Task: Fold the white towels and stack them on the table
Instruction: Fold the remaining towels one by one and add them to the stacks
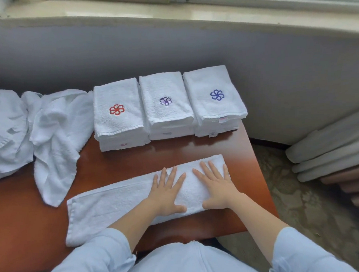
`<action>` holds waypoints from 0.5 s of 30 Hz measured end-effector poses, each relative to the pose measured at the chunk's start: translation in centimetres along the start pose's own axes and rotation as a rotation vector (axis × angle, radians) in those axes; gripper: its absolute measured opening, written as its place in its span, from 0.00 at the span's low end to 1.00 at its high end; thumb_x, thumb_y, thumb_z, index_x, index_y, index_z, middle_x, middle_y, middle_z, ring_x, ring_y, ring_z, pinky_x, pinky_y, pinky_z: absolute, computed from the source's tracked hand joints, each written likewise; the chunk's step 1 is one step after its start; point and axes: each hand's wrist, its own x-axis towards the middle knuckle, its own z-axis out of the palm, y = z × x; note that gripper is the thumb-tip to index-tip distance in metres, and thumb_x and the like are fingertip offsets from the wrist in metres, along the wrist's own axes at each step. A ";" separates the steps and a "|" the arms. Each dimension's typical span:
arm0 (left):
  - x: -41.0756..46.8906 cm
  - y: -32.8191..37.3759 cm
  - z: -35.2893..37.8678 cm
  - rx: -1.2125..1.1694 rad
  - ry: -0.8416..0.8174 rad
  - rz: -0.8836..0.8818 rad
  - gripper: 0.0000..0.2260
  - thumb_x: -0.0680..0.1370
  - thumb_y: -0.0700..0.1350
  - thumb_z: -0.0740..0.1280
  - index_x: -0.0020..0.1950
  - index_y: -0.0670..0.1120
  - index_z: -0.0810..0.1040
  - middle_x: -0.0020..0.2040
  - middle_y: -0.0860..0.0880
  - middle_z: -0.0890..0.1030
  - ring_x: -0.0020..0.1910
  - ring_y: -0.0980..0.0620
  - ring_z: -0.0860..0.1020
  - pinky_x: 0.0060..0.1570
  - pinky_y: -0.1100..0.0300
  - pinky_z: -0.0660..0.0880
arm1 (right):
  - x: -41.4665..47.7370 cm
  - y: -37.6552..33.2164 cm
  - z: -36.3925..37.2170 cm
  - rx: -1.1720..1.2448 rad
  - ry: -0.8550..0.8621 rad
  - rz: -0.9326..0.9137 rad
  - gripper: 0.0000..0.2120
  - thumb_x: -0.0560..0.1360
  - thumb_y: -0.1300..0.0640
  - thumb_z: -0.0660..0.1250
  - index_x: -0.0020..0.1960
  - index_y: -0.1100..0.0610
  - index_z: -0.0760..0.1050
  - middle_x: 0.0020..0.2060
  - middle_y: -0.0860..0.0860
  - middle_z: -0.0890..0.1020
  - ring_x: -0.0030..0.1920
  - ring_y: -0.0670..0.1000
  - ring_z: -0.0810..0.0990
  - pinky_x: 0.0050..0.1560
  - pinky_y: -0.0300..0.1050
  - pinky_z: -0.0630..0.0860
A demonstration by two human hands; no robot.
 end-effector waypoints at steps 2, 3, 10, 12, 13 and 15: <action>1.0 2.2 -0.1 -0.016 0.005 -0.012 0.46 0.76 0.68 0.61 0.76 0.58 0.27 0.73 0.49 0.22 0.72 0.40 0.23 0.72 0.41 0.29 | -0.6 2.2 -0.1 -0.018 0.001 -0.007 0.53 0.67 0.44 0.66 0.78 0.40 0.32 0.76 0.46 0.28 0.75 0.51 0.24 0.71 0.65 0.25; 1.4 3.2 -0.2 -0.022 0.008 -0.017 0.46 0.76 0.68 0.61 0.76 0.58 0.27 0.73 0.49 0.22 0.72 0.40 0.23 0.72 0.41 0.29 | -0.8 3.3 -0.2 -0.028 0.002 -0.011 0.53 0.67 0.44 0.66 0.78 0.40 0.31 0.76 0.46 0.28 0.75 0.51 0.24 0.71 0.65 0.25; 2.5 6.8 -0.9 -0.072 0.015 -0.042 0.50 0.74 0.66 0.66 0.77 0.57 0.29 0.75 0.49 0.24 0.73 0.40 0.25 0.74 0.41 0.32 | -0.8 7.2 -0.4 -0.072 -0.004 -0.059 0.53 0.67 0.43 0.66 0.78 0.40 0.31 0.76 0.47 0.28 0.75 0.52 0.24 0.69 0.64 0.24; 2.1 6.6 -1.1 -0.077 0.038 -0.030 0.49 0.74 0.66 0.66 0.78 0.58 0.32 0.77 0.50 0.27 0.75 0.41 0.28 0.75 0.42 0.34 | -0.7 7.1 -0.3 -0.084 -0.008 -0.054 0.53 0.68 0.42 0.66 0.78 0.41 0.31 0.76 0.48 0.28 0.75 0.53 0.24 0.69 0.65 0.24; 1.8 6.3 -1.1 -0.071 0.048 -0.019 0.48 0.74 0.66 0.66 0.79 0.58 0.33 0.77 0.50 0.28 0.76 0.42 0.29 0.75 0.42 0.36 | -0.7 7.0 -0.3 -0.087 -0.011 -0.046 0.53 0.68 0.42 0.66 0.78 0.41 0.31 0.76 0.48 0.28 0.75 0.54 0.25 0.69 0.65 0.25; 1.2 5.4 -1.0 -0.055 0.065 -0.002 0.46 0.75 0.67 0.65 0.79 0.58 0.35 0.78 0.52 0.30 0.77 0.45 0.32 0.76 0.42 0.37 | -0.7 6.4 -0.4 -0.075 -0.015 -0.017 0.51 0.69 0.42 0.65 0.78 0.41 0.32 0.77 0.49 0.29 0.76 0.55 0.26 0.70 0.67 0.25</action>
